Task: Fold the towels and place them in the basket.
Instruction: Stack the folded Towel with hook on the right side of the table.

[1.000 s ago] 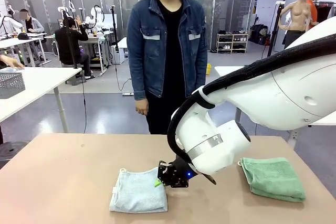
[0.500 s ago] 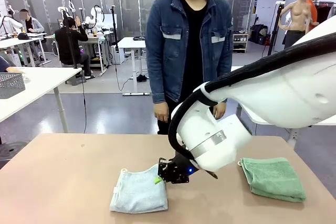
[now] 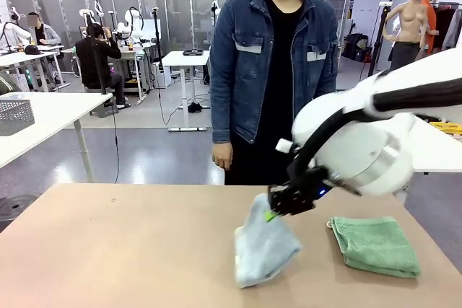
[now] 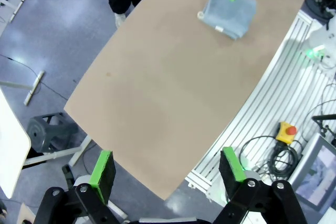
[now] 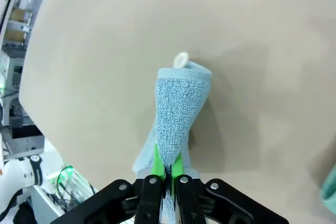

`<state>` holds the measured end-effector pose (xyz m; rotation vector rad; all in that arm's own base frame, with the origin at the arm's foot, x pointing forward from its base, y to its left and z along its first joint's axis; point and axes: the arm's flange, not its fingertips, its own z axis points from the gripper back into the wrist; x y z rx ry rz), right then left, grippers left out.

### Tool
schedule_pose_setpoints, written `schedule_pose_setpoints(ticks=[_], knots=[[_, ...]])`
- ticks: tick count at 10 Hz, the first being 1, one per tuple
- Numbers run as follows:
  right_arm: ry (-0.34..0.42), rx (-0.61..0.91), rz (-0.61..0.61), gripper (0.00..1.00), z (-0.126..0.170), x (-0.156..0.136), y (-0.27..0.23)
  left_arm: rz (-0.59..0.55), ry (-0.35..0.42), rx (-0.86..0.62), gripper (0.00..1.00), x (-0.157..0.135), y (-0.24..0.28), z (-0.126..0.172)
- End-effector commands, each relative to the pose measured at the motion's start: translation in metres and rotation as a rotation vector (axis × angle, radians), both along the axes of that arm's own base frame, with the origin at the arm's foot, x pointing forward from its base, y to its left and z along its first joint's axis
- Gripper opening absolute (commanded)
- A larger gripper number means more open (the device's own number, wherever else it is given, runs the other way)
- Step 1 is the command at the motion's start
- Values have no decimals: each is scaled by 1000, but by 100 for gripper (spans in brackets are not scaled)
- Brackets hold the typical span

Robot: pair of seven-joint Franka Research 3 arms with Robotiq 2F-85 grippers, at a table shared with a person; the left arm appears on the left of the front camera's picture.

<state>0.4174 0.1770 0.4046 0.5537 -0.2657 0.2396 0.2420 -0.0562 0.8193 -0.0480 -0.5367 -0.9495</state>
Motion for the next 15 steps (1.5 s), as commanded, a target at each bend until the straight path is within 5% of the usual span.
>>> schedule_pose_setpoints(ticks=[1,5,9,15], knots=[[-17,-8,69,6,17,22,-34,8,-13,22,100,-1,2,-2],[-19,-111,182,6,49,40,-99,8,-13,22,100,-1,2,-2],[-65,-89,167,6,65,49,-146,8,-13,22,100,-1,2,-2],[-71,-5,35,6,5,65,-221,8,-13,22,100,-1,2,-2]])
